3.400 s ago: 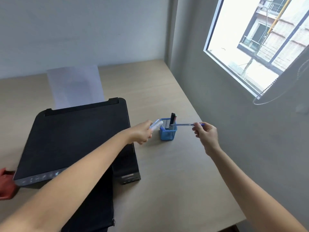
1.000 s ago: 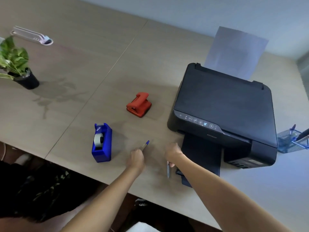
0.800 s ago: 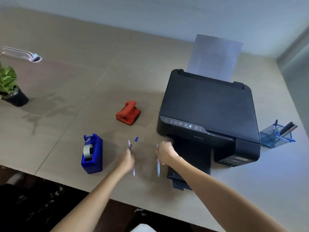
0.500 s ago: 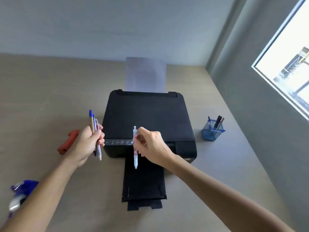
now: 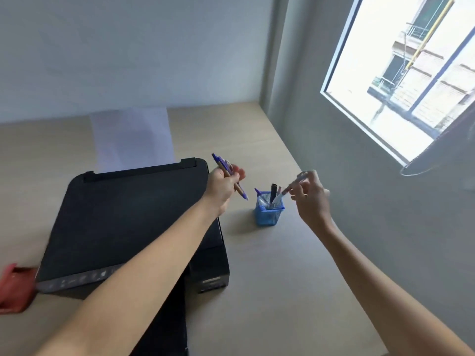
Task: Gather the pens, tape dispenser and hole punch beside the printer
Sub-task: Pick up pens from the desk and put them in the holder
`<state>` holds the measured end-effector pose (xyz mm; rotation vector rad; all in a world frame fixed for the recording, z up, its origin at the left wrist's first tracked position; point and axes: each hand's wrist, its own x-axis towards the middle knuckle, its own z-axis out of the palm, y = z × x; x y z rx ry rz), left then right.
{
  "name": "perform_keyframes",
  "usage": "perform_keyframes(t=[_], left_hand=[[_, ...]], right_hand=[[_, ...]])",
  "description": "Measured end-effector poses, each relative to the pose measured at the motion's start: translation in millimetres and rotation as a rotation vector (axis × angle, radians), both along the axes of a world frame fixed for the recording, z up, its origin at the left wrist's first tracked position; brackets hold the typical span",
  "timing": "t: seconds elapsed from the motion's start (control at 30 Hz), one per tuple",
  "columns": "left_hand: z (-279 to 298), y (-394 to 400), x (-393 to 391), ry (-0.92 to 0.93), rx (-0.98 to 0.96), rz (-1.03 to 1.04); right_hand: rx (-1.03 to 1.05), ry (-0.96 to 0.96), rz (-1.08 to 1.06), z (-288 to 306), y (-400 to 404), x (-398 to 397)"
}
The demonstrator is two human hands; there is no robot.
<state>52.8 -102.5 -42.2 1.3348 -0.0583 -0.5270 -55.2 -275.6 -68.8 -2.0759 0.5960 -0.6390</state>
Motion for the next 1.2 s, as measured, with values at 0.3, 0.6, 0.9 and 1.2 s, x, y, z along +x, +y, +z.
perform_keyframes(t=[0.3, 0.6, 0.9, 1.2], left_hand=[[-84.0, -108.4, 20.7, -0.069, 0.406, 0.014], [-115.0, -126.0, 23.2, -0.220, 0.636, -0.037], [-124.9, -106.0, 12.8, -0.248, 0.470, 0.150], [-131.0, -108.1, 11.6, 0.543, 0.131, -0.024]], right_hand=[[-0.140, 0.126, 0.070, -63.3, -49.8, 31.3], [-0.154, 0.333, 0.185, -113.4, -66.7, 48.3], [0.140, 0.289, 0.123, -112.5, -53.7, 41.9], [0.371, 0.386, 0.082, -131.7, -50.1, 63.6]])
